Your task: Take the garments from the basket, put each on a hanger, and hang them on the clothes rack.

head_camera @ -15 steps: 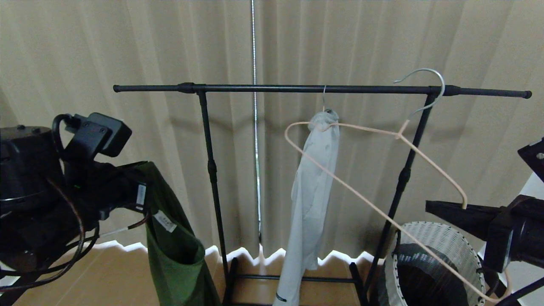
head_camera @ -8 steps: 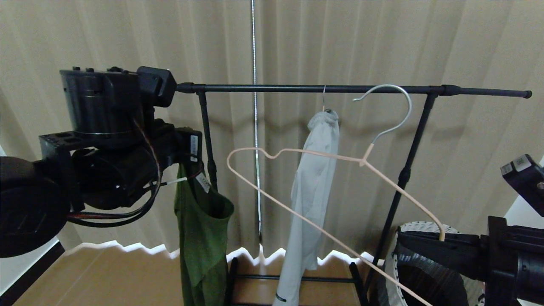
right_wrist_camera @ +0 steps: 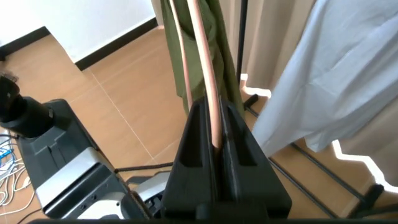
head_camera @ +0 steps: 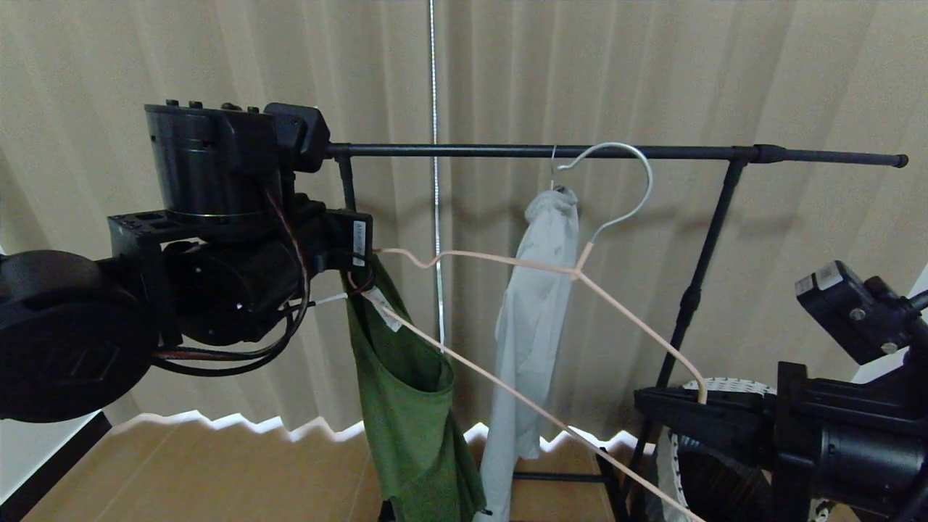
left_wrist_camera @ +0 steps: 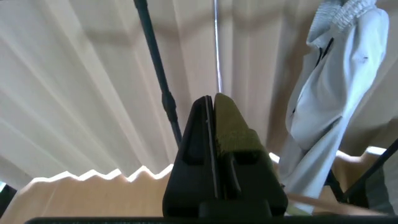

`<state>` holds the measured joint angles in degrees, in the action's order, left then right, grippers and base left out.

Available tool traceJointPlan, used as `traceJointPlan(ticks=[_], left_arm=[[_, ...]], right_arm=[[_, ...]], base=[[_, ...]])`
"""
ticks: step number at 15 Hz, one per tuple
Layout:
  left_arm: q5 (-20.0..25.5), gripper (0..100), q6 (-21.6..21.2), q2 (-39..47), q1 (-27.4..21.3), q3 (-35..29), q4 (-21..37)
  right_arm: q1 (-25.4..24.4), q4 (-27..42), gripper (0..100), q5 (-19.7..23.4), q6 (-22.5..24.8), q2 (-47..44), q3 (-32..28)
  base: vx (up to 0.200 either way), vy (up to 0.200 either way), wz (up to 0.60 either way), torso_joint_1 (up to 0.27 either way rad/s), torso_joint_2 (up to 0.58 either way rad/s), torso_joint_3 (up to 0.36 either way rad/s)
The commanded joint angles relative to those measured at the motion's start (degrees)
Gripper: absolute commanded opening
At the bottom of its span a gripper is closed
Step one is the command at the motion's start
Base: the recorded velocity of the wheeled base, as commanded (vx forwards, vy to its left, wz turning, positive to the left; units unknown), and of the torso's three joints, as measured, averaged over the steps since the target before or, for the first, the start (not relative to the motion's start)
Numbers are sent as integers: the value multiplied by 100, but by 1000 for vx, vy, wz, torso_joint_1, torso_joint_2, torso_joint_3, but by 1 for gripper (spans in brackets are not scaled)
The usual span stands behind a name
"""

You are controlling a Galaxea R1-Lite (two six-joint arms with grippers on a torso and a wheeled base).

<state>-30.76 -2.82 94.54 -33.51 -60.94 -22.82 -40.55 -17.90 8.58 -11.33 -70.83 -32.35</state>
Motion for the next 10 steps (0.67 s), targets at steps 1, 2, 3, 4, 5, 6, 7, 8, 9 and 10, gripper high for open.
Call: traceJointPlan(ticks=[1,2,3,4,5,6,7,8,9,10], left_arm=[[-88,0,0,3,3,-6,-3],[-97,0,0,3,-6,3,6],[-106,0,0,-14,-15,-14,94],[-124,0,0,-23,-24,-49,261],[-176,0,9,-32,-41,-93,375],[-185,0,36,-32,-41,-120,410],[-185,0,36,-23,-41,-137,472],[-185,0,36,-23,-50,-137,542],[-194,0,53,-23,-50,-137,559],[-185,0,62,-23,-50,-129,559]], right_arm=[[-6,-56,0,3,-1,-247,-34],[-6,-135,0,-6,8,-353,-61],[12,-320,0,-32,-1,-599,-113],[12,-487,0,-67,-80,-836,-157],[12,-663,0,-155,-256,-1065,-245],[12,-768,0,-252,-423,-1284,-351],[3,-786,0,-384,-511,-1469,-465],[-6,-794,0,-489,-520,-1610,-553],[-24,-794,0,-515,-520,-1706,-588],[-59,-794,0,-515,-520,-1741,-588]], base=[[0,0,0,0,0,0],[0,0,0,0,0,0],[0,0,0,0,0,0],[0,0,0,0,0,0],[0,0,0,0,0,0],[0,0,0,0,0,0],[0,0,0,0,0,0],[0,0,0,0,0,0],[0,0,0,0,0,0],[0,0,0,0,0,0]])
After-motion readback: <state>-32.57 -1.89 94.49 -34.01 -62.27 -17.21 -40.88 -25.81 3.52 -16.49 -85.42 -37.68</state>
